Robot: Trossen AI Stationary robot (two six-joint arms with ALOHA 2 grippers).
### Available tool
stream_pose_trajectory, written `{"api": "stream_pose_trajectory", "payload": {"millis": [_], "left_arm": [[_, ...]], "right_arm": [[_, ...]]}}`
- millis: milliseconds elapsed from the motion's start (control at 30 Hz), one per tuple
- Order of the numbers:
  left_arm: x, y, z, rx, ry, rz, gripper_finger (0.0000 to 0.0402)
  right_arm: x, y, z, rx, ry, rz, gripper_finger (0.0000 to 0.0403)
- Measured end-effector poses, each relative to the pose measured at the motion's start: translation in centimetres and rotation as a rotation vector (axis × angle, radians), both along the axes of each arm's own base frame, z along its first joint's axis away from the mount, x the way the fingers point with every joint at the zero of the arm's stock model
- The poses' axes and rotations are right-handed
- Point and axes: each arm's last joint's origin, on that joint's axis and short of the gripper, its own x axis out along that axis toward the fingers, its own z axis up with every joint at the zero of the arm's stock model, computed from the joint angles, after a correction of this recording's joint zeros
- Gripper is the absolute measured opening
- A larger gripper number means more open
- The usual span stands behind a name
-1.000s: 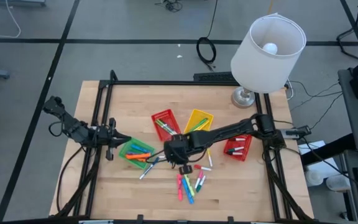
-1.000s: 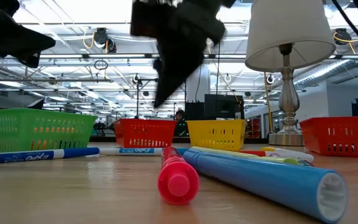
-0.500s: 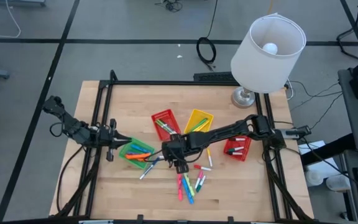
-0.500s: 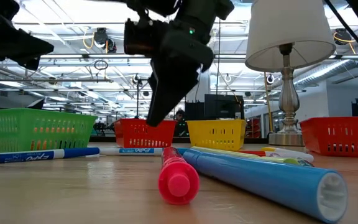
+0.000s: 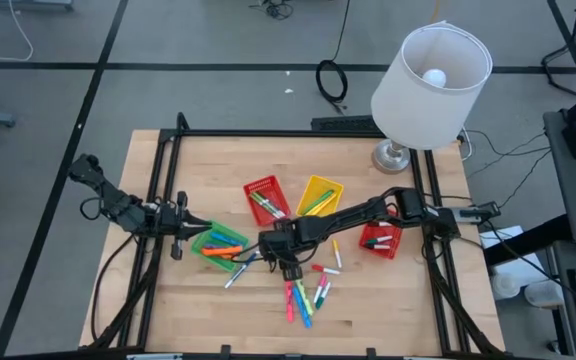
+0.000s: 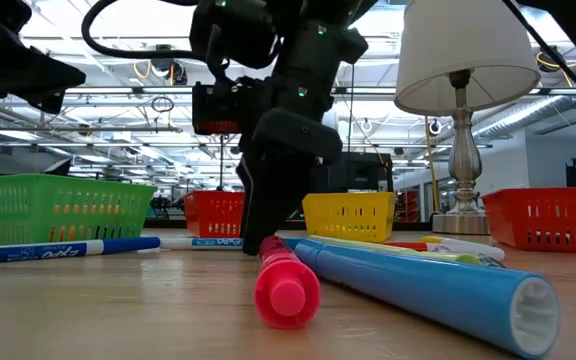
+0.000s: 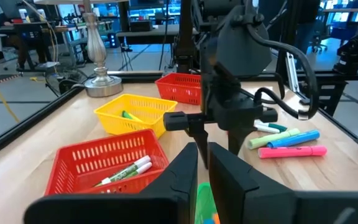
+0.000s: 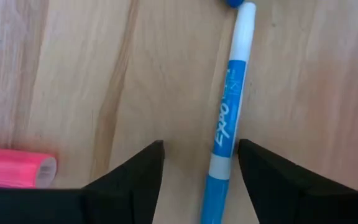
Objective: Pick & Place Markers
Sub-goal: Put the light blue marker into the left red bin
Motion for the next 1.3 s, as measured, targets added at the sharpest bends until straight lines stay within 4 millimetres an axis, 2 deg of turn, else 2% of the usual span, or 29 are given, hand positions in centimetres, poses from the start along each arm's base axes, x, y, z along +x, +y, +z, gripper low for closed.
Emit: {"api": "stream_pose_trajectory", "payload": {"millis": [200,433,567,700,833,1133,1300], "left_arm": [[0.0,0.0,0.0,-0.003,-0.001,0.0,0.0047],[0.0,0.0,0.0,-0.003,0.0,0.0,0.0047],[0.0,0.0,0.0,-0.005,-0.001,0.0,0.0047],[0.0,0.0,0.0,-0.008,-0.001,0.0,0.0047],[0.0,0.0,0.0,-0.007,-0.001,0.0,0.0047],[0.0,0.0,0.0,-0.013,-0.002,0.001,0.0047],[0.0,0.0,0.0,-0.019,0.002,0.0,0.0047]], "right_arm": [[0.0,-0.1,-0.4,-0.013,0.016,0.031,0.0165],[-0.1,-0.1,-0.6,-0.02,0.025,0.034,0.0068],[-0.5,-0.3,-1.6,-0.029,0.03,0.052,0.0024],[-1.1,-0.7,-2.7,-0.039,0.067,0.038,0.0016],[-1.5,-0.9,-2.9,-0.11,0.084,0.014,0.0016],[-2.5,-0.7,1.5,-0.264,0.006,-0.081,0.0016],[-3.0,0.2,5.5,-0.272,-0.13,-0.139,0.0016]]}}
